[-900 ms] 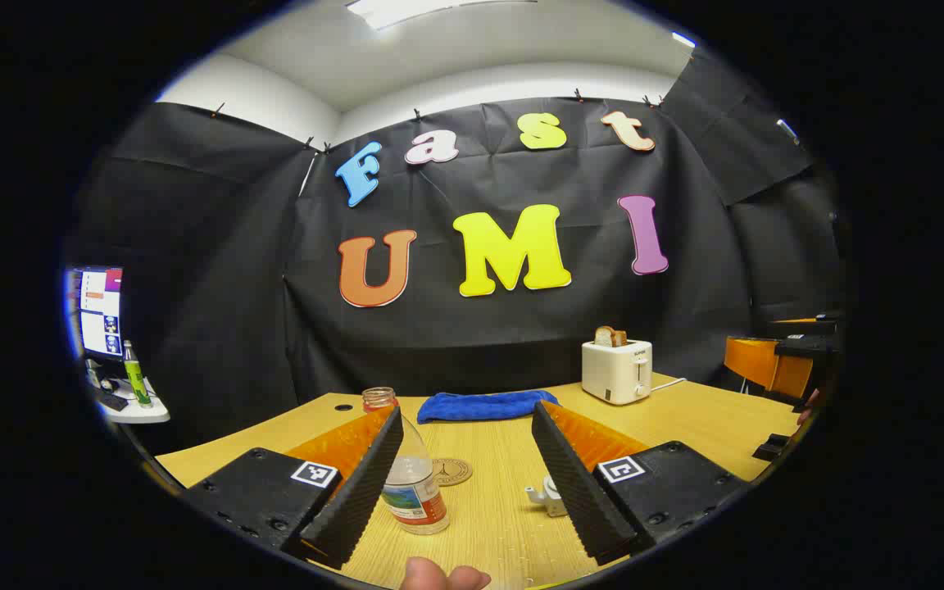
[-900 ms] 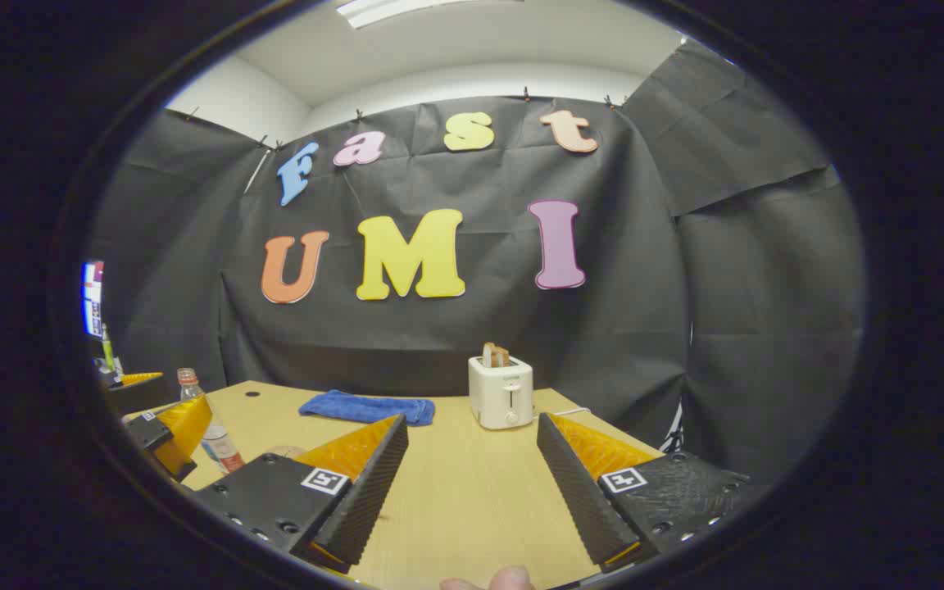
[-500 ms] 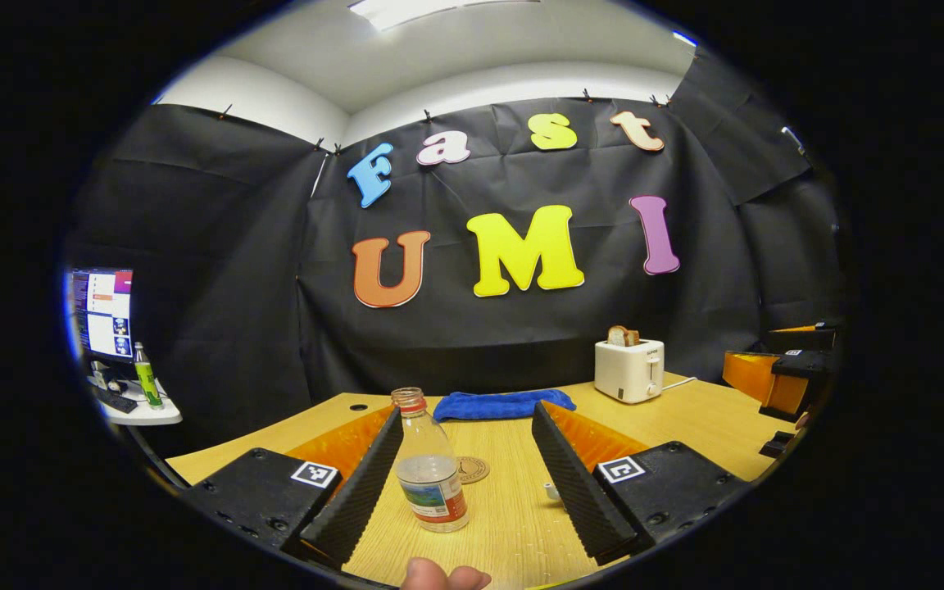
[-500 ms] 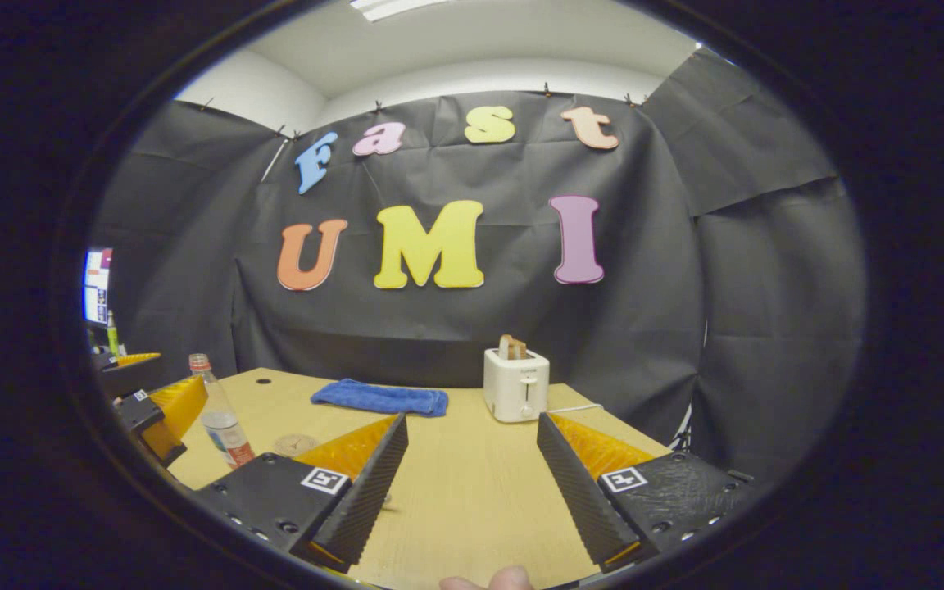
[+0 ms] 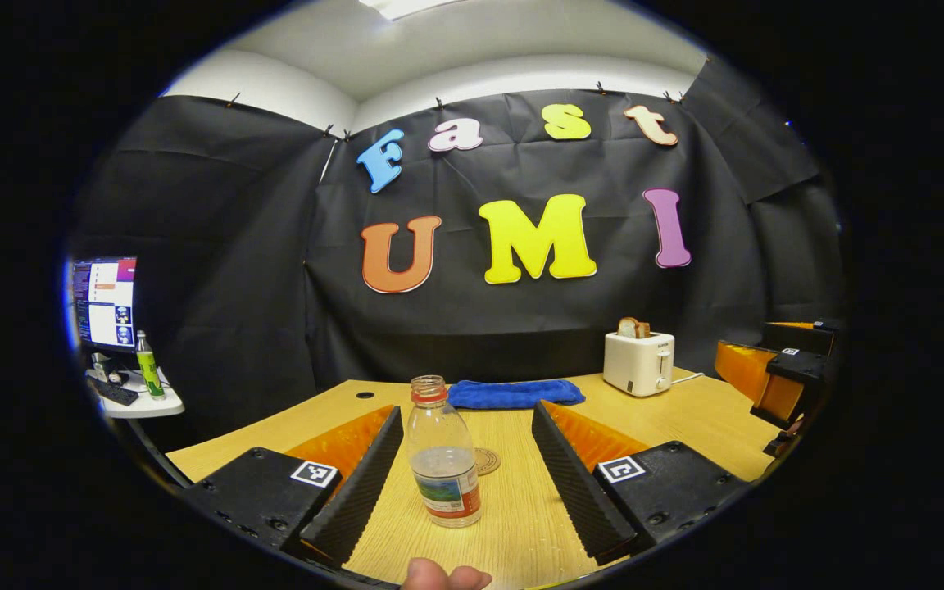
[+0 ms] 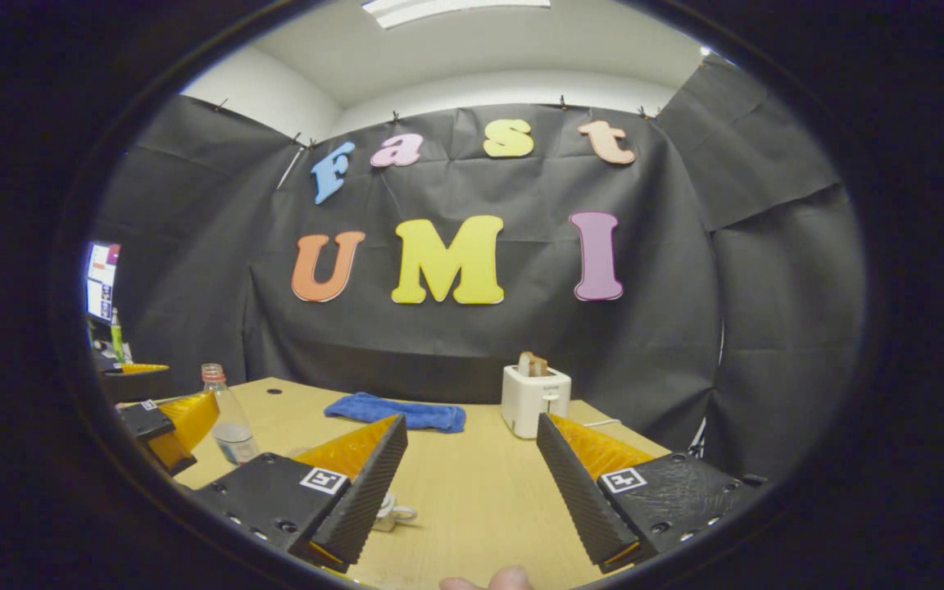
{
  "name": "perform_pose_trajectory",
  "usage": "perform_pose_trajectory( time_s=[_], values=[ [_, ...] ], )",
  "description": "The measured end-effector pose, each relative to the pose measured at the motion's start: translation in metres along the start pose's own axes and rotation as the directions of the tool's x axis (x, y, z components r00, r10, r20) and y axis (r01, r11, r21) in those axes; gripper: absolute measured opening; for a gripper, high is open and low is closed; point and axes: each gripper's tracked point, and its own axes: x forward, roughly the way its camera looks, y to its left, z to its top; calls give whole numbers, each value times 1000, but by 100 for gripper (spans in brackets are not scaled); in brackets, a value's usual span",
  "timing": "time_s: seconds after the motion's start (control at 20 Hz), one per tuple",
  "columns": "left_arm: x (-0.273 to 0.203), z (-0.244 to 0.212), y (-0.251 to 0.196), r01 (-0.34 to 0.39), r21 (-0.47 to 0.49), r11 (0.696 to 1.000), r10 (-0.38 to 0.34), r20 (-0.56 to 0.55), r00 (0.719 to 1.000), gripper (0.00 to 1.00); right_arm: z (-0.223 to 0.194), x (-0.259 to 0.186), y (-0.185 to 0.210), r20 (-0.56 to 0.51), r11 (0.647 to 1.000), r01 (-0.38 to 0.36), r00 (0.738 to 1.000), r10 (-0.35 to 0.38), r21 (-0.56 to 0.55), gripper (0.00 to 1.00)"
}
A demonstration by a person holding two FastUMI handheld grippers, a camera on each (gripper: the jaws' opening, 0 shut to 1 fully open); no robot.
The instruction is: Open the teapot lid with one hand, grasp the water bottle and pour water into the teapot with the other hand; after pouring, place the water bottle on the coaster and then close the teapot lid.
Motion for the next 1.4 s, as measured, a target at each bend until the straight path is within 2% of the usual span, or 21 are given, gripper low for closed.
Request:
perform_pose_trajectory(
  time_s=[0.35,0.6,1.15,1.2,1.35,1.4],
  values=[
    [1,-1,15,-14,-6,1000,14,-25,1000,99,-27,15,39,-39,995,-95,995,94,-30,95],
    [-1,7,40,-57,-15,998,57,-17,998,99,-69,34,76,-117,984,-175,978,170,-32,97],
    [-2,13,64,-99,-32,995,99,-8,995,99,-130,72,93,-249,980,-194,952,177,-48,97],
    [-2,14,66,-102,-34,994,101,-6,995,99,-131,74,93,-254,980,-195,951,176,-50,96],
    [-1,14,68,-110,-35,993,109,-7,994,99,-137,79,96,-273,977,-207,944,185,-53,80],
    [0,12,69,-108,-38,993,108,-10,994,99,-137,78,99,-277,975,-219,940,198,-47,68]
  ],
)
